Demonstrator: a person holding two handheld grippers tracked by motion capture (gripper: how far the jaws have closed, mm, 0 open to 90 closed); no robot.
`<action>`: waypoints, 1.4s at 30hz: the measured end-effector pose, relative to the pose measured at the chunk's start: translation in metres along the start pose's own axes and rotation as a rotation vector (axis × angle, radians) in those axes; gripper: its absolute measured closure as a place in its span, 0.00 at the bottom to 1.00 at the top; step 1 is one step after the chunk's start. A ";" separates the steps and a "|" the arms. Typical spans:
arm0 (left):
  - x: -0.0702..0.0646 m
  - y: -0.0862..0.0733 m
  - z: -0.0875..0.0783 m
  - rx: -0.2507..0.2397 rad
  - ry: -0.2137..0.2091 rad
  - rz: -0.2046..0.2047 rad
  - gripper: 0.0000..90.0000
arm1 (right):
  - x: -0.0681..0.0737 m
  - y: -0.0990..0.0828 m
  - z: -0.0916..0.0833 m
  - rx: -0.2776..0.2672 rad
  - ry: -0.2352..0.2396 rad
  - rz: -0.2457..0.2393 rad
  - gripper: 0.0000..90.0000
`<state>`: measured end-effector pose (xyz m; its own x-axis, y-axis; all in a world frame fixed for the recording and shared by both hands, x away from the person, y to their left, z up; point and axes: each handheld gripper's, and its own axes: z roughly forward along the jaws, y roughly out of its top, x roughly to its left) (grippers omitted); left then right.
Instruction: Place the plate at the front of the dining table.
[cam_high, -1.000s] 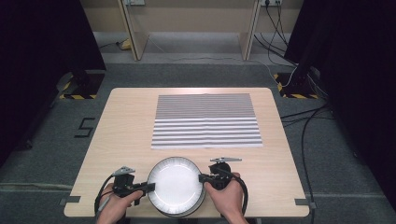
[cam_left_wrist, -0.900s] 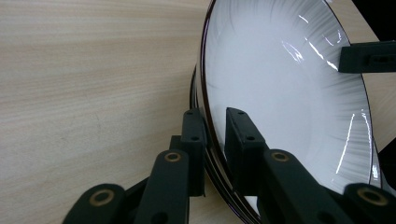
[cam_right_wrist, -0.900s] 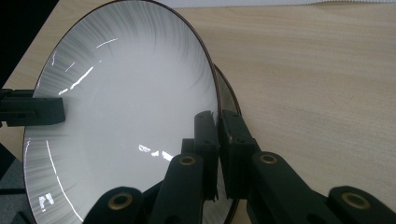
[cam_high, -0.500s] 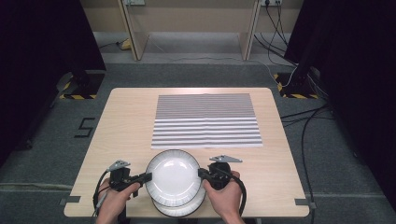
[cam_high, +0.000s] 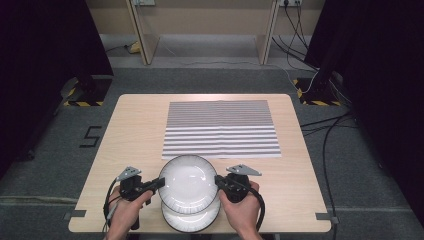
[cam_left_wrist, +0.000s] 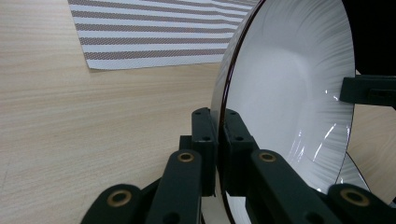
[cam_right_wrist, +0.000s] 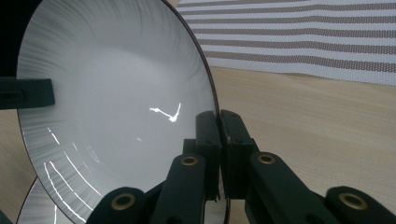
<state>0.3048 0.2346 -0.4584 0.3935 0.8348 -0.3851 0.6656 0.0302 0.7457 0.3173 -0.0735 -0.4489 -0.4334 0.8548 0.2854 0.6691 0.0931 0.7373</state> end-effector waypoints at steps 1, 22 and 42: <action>0.000 0.000 0.000 0.000 0.000 0.000 0.95 | 0.000 0.000 -0.001 -0.005 0.001 0.002 0.97; -0.005 0.010 0.005 -0.099 -0.023 0.047 0.95 | -0.005 0.012 -0.010 -0.069 -0.013 -0.005 0.97; -0.011 0.017 0.009 -0.123 -0.026 0.065 0.95 | -0.009 0.016 -0.014 -0.101 -0.036 -0.013 0.97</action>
<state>0.3176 0.2208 -0.4467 0.4506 0.8229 -0.3463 0.5562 0.0446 0.8298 0.3237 -0.0871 -0.4308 -0.4187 0.8717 0.2548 0.5988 0.0541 0.7991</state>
